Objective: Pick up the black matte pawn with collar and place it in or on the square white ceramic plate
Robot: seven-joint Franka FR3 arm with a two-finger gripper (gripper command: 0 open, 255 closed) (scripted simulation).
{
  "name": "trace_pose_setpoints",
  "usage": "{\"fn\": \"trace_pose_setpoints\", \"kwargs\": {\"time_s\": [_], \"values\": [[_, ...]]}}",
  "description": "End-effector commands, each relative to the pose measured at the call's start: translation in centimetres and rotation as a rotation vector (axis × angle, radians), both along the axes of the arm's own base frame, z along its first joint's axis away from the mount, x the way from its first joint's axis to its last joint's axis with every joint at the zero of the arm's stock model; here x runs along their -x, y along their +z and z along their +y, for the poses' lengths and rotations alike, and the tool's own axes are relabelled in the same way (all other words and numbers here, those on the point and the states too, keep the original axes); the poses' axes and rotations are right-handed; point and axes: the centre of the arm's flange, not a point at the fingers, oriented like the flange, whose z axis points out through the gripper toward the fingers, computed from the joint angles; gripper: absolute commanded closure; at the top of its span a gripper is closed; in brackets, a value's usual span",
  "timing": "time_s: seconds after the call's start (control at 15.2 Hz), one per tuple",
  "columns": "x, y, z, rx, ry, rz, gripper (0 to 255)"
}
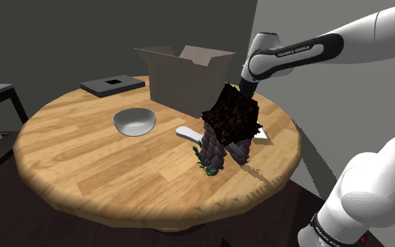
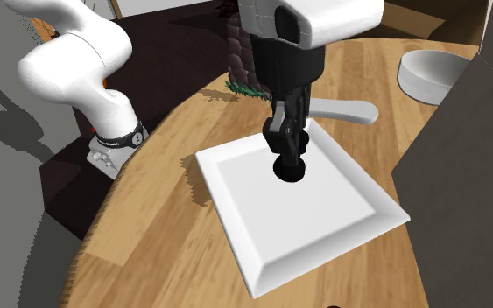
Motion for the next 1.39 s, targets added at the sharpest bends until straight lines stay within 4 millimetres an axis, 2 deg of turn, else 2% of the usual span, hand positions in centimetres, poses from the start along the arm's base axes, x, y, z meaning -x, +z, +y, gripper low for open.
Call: {"fn": "trace_pose_setpoints", "kwargs": {"time_s": [0.0,0.26,0.79,0.86,1.19,1.32], "values": [[0.0,-1.0,0.0,0.0,0.0,-0.001,255],[0.0,-3.1,0.0,0.0,0.0,-0.001,255],[0.0,-3.1,0.0,0.0,0.0,-0.001,255],[0.0,-3.1,0.0,0.0,0.0,-0.001,0],[0.0,-3.1,0.0,0.0,0.0,-0.001,0],[0.5,-0.5,0.1,0.0,0.0,-0.001,0]]}}
